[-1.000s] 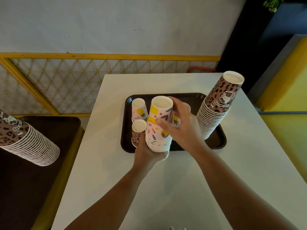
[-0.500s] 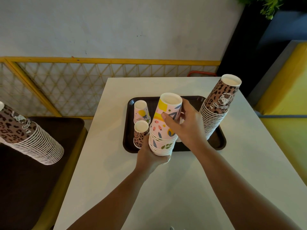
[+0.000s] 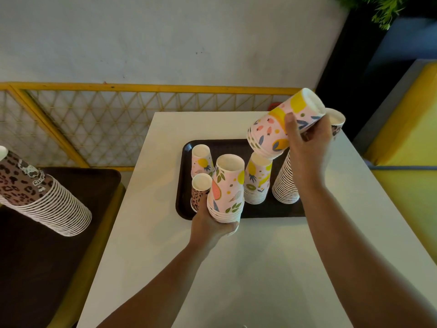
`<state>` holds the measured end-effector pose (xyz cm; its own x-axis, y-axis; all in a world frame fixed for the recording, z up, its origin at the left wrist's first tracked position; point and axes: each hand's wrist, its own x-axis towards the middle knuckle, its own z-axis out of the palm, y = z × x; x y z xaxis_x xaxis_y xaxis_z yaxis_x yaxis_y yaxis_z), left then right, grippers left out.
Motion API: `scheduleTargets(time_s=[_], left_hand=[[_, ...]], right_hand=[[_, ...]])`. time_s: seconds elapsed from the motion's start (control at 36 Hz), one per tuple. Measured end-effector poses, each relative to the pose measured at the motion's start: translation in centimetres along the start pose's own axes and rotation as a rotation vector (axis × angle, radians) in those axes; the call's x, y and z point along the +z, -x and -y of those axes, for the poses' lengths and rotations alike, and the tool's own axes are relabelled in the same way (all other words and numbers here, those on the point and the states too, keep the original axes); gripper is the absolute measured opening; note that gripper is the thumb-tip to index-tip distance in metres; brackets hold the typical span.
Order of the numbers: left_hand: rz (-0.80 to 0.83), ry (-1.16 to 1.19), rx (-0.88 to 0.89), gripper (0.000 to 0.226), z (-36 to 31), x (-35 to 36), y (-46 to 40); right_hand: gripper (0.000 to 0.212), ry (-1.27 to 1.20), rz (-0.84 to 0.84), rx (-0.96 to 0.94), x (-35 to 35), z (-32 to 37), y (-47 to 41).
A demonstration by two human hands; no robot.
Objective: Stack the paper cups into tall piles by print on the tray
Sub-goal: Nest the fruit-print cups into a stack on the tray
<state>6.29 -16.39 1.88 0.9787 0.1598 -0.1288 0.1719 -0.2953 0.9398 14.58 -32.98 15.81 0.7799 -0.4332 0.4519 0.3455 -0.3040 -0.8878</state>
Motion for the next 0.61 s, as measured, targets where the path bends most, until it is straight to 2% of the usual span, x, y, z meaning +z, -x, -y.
scheduleTargets(time_s=[0.17, 0.31, 0.47, 0.61], left_hand=[[-0.004, 0.009, 0.023, 0.093, -0.2, 0.1, -0.4], [0.010, 0.024, 0.007, 0.087, -0.5, 0.1, -0.7], [0.009, 0.021, 0.033, 0.086, -1.0, 0.3, -0.7], [-0.001, 0.025, 0.036, 0.089, -1.4, 0.4, -0.5]], right_hand=[[0.053, 0.239, 0.080, -0.088, 0.7, -4.4, 1.0], [0.065, 0.379, 0.261, -0.040, 0.7, -7.1, 2.4], [0.086, 0.227, 0.284, -0.085, 0.4, -4.4, 4.7], [0.085, 0.181, 0.566, 0.015, 0.9, -2.6, 7.3]])
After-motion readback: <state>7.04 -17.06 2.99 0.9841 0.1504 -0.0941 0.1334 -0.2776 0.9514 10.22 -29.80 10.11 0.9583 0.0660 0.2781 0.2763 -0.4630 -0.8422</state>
